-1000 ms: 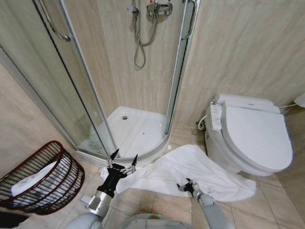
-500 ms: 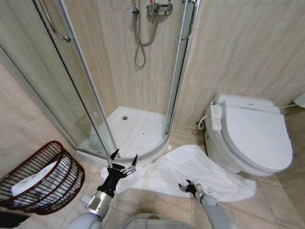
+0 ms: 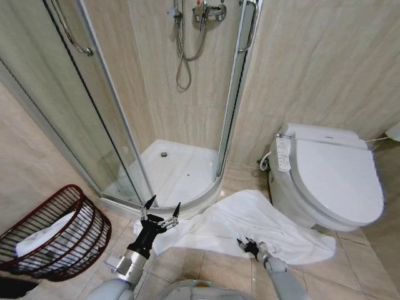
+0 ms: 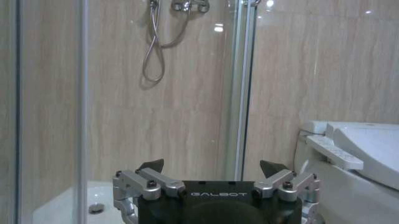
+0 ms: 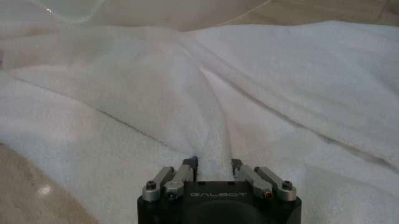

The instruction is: Discard the used towel into the hamper.

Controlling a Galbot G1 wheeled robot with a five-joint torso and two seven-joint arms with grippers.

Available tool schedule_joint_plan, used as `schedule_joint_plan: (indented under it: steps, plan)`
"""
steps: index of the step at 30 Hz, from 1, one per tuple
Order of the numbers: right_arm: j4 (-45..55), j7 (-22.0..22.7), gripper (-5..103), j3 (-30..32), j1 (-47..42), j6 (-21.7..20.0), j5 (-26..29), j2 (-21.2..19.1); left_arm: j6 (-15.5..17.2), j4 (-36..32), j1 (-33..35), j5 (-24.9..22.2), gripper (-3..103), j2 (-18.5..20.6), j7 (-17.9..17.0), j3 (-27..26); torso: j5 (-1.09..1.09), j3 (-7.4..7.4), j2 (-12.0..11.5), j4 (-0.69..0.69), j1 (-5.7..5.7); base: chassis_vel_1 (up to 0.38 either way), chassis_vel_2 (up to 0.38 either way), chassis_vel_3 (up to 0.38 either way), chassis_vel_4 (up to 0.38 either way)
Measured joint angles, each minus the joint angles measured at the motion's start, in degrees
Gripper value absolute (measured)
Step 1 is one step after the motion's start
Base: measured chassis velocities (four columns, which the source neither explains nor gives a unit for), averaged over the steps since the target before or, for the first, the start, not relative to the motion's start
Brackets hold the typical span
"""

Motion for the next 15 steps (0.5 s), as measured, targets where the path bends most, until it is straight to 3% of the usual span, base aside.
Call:
schedule_joint_plan:
  steps: [9, 15]
  plan:
    - [3.98, -0.12, 7, 0.56, -1.25, 3.32, 1.53, -0.48, 0.0, 0.0, 0.0, 0.0, 100, 0.0, 0.0, 0.0, 0.0, 0.04, 0.06, 0.0, 0.02, 0.0, 0.0, 0.0, 0.0]
    - [7.96, -0.26, 3, 0.64, -3.24, 3.7, 3.56, -0.71, 0.0, 0.0, 0.0, 0.0, 100, 0.0, 0.0, 0.0, 0.01, 0.05, 0.08, -0.01, 0.03, 0.0, 0.0, 0.0, 0.0]
